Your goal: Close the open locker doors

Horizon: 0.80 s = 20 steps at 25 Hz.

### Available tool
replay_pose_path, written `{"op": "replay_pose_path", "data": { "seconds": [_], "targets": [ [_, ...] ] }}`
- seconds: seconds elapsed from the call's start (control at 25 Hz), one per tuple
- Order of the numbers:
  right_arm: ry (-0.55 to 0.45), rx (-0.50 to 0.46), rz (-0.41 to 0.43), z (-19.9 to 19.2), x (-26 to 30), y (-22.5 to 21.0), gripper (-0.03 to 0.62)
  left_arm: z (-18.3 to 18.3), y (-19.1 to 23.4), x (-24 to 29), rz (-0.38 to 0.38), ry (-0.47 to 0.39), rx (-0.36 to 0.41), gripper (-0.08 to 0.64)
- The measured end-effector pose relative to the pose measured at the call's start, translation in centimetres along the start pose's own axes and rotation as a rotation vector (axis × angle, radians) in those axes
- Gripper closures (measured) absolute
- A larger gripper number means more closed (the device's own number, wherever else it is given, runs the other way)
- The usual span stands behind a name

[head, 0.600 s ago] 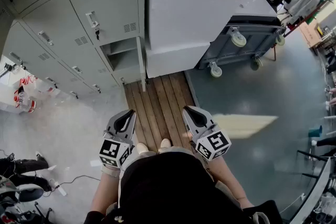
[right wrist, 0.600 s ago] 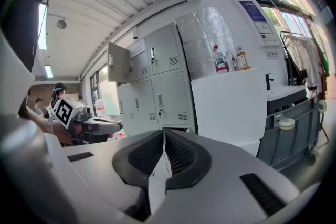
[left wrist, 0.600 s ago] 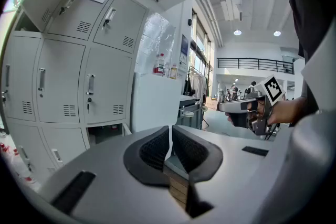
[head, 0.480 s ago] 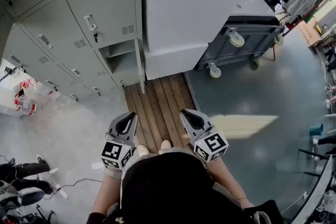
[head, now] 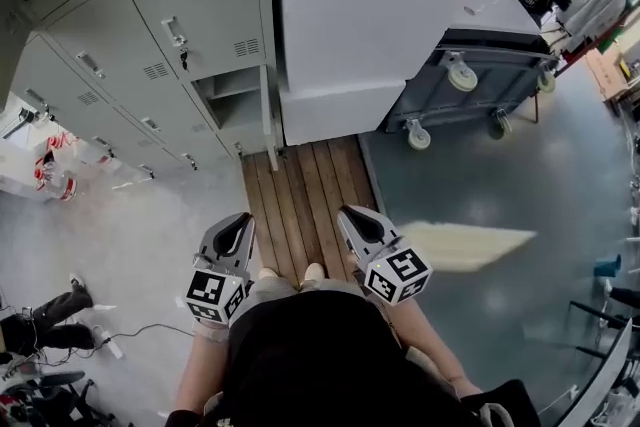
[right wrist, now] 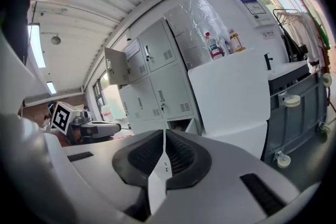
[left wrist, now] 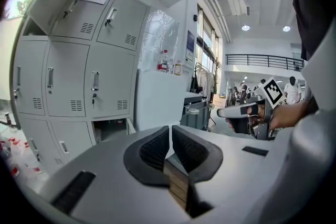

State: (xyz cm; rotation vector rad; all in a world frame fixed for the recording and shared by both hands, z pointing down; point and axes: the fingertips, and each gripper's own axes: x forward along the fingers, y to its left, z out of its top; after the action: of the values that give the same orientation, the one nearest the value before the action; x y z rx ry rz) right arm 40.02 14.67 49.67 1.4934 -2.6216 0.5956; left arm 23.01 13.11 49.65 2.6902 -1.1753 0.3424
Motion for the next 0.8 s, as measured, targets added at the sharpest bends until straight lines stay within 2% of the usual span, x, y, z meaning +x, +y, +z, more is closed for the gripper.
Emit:
{"op": "replay_pose_path", "data": {
  "seconds": [0.28,0.48,0.8],
  "targets": [
    [0.057,0.042,0.022,-1.5,3.4,-1.3,0.552,-1.9,2.1,-0.1,0.062,0.038,-0.043,0.538],
    [0.08,0.024,0.032,-0.7,9.1,-1.1,0.551,-2.2,7.8,0.9,0.076,0.035,-0.109,0.538],
    [0.136,0.0,-0.024,1.6,20.1,-3.0,0.551,-0.1,18.7,4.5,0.034,0.015,-0.112,0.538]
  ]
}}
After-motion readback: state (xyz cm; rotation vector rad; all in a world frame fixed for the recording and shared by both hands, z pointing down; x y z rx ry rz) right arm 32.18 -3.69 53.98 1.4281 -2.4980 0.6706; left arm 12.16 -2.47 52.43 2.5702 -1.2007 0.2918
